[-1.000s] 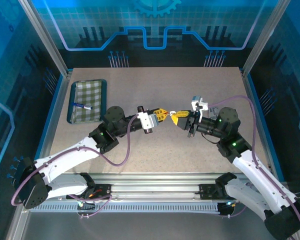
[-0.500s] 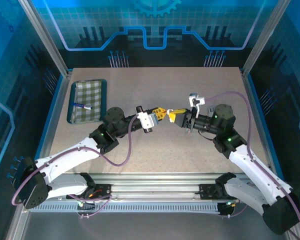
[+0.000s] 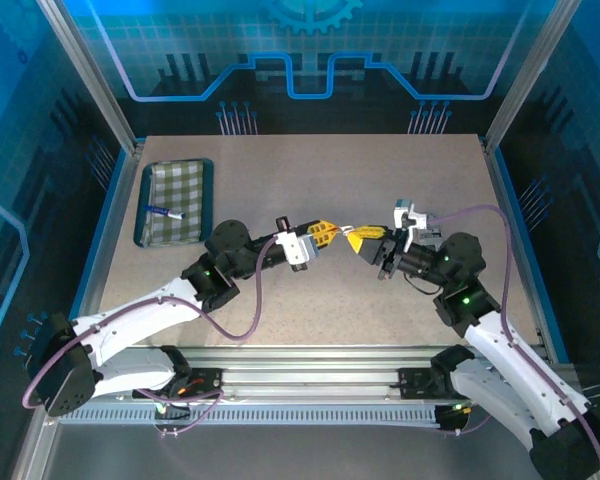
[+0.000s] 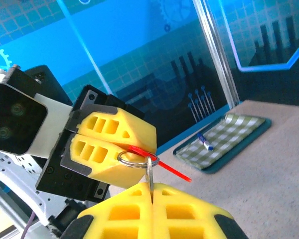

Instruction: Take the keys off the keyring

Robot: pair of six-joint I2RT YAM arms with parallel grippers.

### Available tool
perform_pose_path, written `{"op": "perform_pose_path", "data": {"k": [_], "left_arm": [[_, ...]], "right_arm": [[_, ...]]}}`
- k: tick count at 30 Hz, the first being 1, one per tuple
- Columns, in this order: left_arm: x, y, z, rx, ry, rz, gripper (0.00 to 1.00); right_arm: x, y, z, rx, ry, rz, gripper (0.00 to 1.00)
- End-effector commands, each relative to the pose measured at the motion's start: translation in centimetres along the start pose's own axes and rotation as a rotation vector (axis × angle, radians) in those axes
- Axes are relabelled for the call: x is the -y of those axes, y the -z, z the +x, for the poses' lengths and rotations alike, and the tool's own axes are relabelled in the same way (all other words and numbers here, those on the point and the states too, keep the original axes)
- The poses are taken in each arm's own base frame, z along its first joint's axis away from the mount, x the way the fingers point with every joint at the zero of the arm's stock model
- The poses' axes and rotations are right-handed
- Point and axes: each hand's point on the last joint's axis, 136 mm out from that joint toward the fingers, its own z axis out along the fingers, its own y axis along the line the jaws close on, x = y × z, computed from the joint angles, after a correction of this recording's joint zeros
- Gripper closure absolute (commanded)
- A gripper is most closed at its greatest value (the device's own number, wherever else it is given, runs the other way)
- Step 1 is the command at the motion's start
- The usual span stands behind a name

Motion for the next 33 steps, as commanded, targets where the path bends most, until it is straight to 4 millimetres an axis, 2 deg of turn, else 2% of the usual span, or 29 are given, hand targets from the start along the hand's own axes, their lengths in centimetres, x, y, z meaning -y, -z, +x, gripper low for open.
{"op": "perform_pose_path", "data": {"k": [1, 8, 13, 17, 21, 26, 27, 33], "left_arm": [[-2.6, 1.1, -2.3, 0.077, -0.012, -0.112, 1.0], [-3.0, 1.3, -2.5, 0.094, -0.003, -0.14, 1.0], [-3.7, 1.5, -3.8, 0.149, 0.014, -0.163, 1.0], [-3.8, 1.6, -4.9, 0.192, 0.041, -0.155, 1.0], [-3.6, 1.6, -5.7, 0.221, 0.06, -0.131, 1.0], [-2.9, 1.6, -6.2, 0.238, 0.085, -0.081, 1.0], [-2.7, 1.6, -6.3, 0.244, 0.094, -0.066, 1.0], [-1.3, 1.4, -7.1, 0.268, 0.157, 0.043, 1.0]], "right_arm": [[0.6, 1.0, -2.2, 0.118, 0.094, 0.069, 1.0], [-2.0, 1.5, -3.8, 0.153, 0.143, -0.018, 1.0], [-2.9, 1.3, -3.3, 0.117, 0.194, -0.039, 1.0], [-3.4, 0.8, -2.7, 0.088, 0.179, -0.082, 1.0], [-3.8, 0.3, -2.9, 0.1, 0.156, -0.113, 0.99], [-3.5, 0.1, -3.9, 0.13, 0.163, -0.09, 0.73], [-3.4, 0.1, -4.0, 0.131, 0.17, -0.081, 0.7], [-3.1, 0.2, -5.0, 0.13, 0.242, -0.068, 0.76]]}}
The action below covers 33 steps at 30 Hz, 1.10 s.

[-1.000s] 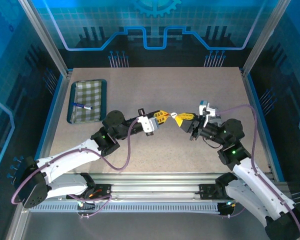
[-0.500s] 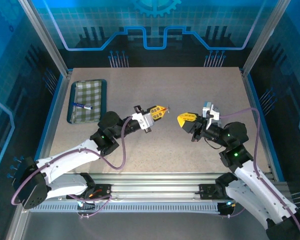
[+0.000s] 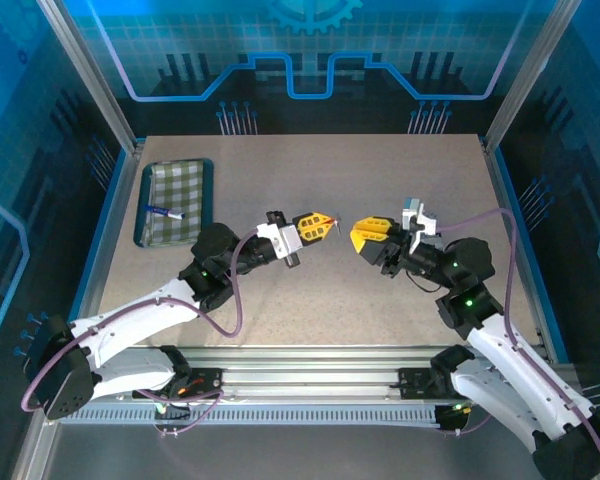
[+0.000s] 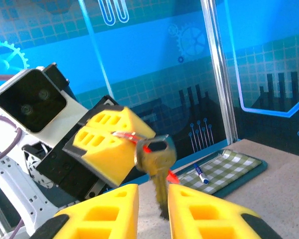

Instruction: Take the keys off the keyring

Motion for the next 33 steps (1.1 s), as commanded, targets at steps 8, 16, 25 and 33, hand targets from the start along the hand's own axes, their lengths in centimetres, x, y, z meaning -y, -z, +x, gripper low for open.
{"op": "perform_pose_path", "data": {"k": [8, 16, 25, 33], "left_arm": [[1.1, -0.1, -4.6, 0.13, 0.131, 0.138, 1.0], [0.9, -0.1, -6.5, 0.235, 0.284, 0.162, 1.0], [1.1, -0.7, -5.4, 0.229, 0.375, 0.184, 1.0], [1.0, -0.8, -5.2, 0.243, 0.412, 0.191, 1.0]], "right_arm": [[-0.9, 0.1, -3.4, 0.069, 0.131, -0.07, 0.76], [-2.2, 0.2, -4.4, 0.094, 0.175, -0.128, 0.73], [-3.6, 0.1, -6.0, 0.104, 0.228, -0.175, 0.68], [-4.6, -0.5, -5.3, 0.061, 0.23, -0.237, 0.7]]}}
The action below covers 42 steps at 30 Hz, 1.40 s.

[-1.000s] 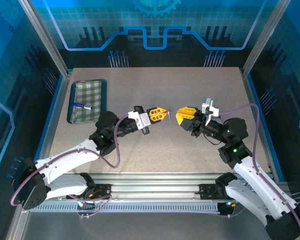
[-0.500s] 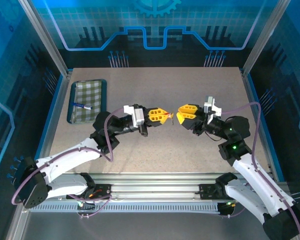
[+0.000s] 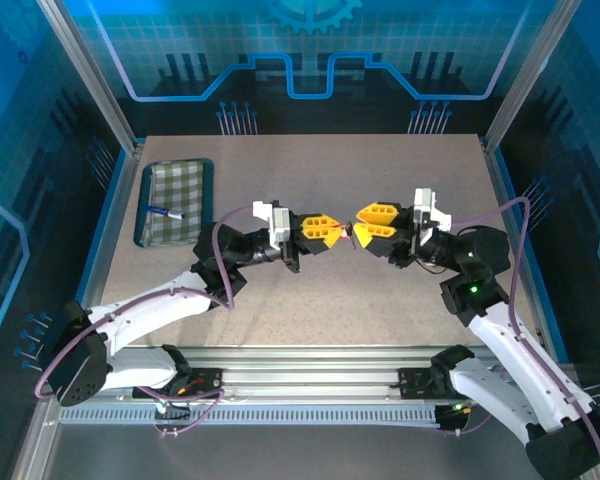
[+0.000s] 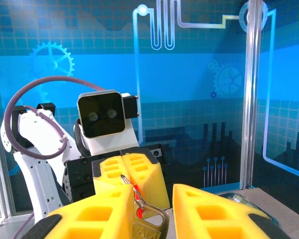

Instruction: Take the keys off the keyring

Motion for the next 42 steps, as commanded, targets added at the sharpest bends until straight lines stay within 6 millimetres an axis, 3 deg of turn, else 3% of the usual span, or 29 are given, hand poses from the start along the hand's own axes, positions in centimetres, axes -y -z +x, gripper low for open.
{"op": "perform_pose_path", "data": {"k": [1, 16, 25, 32, 36, 38, 39, 42], "left_arm": [[0.3, -0.2, -1.8, 0.059, -0.009, 0.03, 1.0], [0.4, 0.0, -1.0, 0.045, 0.026, 0.038, 1.0], [0.2, 0.1, -0.4, 0.035, 0.037, 0.029, 1.0], [-0.2, 0.4, 0.0, 0.028, 0.05, -0.006, 0.79], [-0.3, 0.8, 0.4, 0.012, 0.06, -0.021, 0.74], [-0.7, 1.1, 0.5, 0.009, 0.065, -0.041, 0.67], [-0.8, 1.2, 0.4, 0.009, 0.065, -0.049, 0.65], [-1.8, 2.3, 0.6, -0.007, 0.093, -0.094, 0.61]], "right_arm": [[-1.2, -0.4, -0.9, 0.006, 0.043, -0.054, 0.69], [-1.5, -1.7, -0.7, -0.012, 0.047, -0.067, 0.74], [-1.6, -1.9, -0.4, -0.044, 0.04, -0.075, 0.94], [-1.4, -1.6, -0.2, -0.082, 0.058, -0.039, 1.0], [-1.0, -1.5, 0.4, -0.123, 0.059, -0.018, 1.0], [-0.9, -1.3, 1.1, -0.148, 0.043, -0.01, 1.0], [-1.0, -1.4, 0.2, -0.138, 0.062, -0.008, 1.0], [-0.7, -1.2, 0.3, -0.163, 0.07, 0.009, 1.0]]}}
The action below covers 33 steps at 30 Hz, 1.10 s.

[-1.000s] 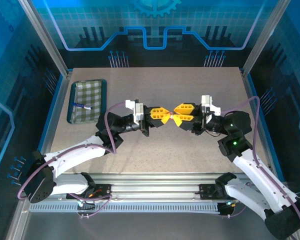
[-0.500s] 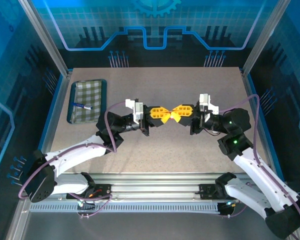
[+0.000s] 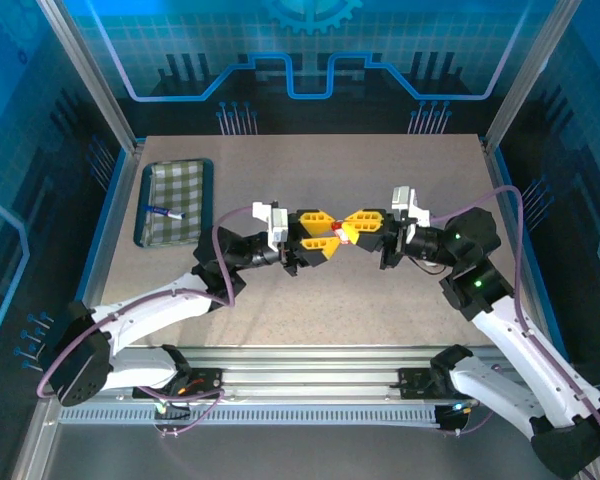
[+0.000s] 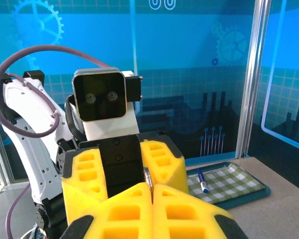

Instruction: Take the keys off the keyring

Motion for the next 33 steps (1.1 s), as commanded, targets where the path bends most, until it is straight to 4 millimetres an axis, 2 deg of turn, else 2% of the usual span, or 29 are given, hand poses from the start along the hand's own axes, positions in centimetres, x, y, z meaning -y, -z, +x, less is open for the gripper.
{"op": "perform_pose_path", "data": {"k": [1, 5, 8, 10, 20, 24, 33], "left_arm": [[-1.9, 1.6, -0.8, 0.002, 0.037, -0.094, 0.59], [-3.5, 3.2, -1.0, -0.058, 0.105, -0.136, 0.55], [-3.7, 3.4, -1.4, -0.114, 0.135, -0.114, 0.57], [-3.3, 3.1, -1.5, -0.164, 0.156, -0.066, 0.61], [-0.8, 1.4, -2.6, -0.3, 0.225, 0.109, 0.63], [0.3, 1.1, -1.3, -0.394, 0.201, 0.124, 0.63], [0.7, 1.0, 0.9, -0.503, 0.179, 0.095, 0.63]], "right_arm": [[-0.7, 0.5, -1.4, -0.009, 0.056, 0.002, 1.0], [-0.1, 0.9, -0.2, -0.095, 0.068, 0.028, 1.0], [-0.1, 1.1, 0.5, -0.151, 0.07, 0.023, 1.0], [-0.3, 1.2, 0.9, -0.184, 0.07, 0.014, 1.0], [-0.4, 0.9, 1.9, -0.266, 0.05, -0.02, 1.0], [-0.5, 0.6, 1.9, -0.277, 0.05, -0.027, 1.0], [-0.7, 0.3, 1.8, -0.294, 0.062, -0.028, 1.0]]}}
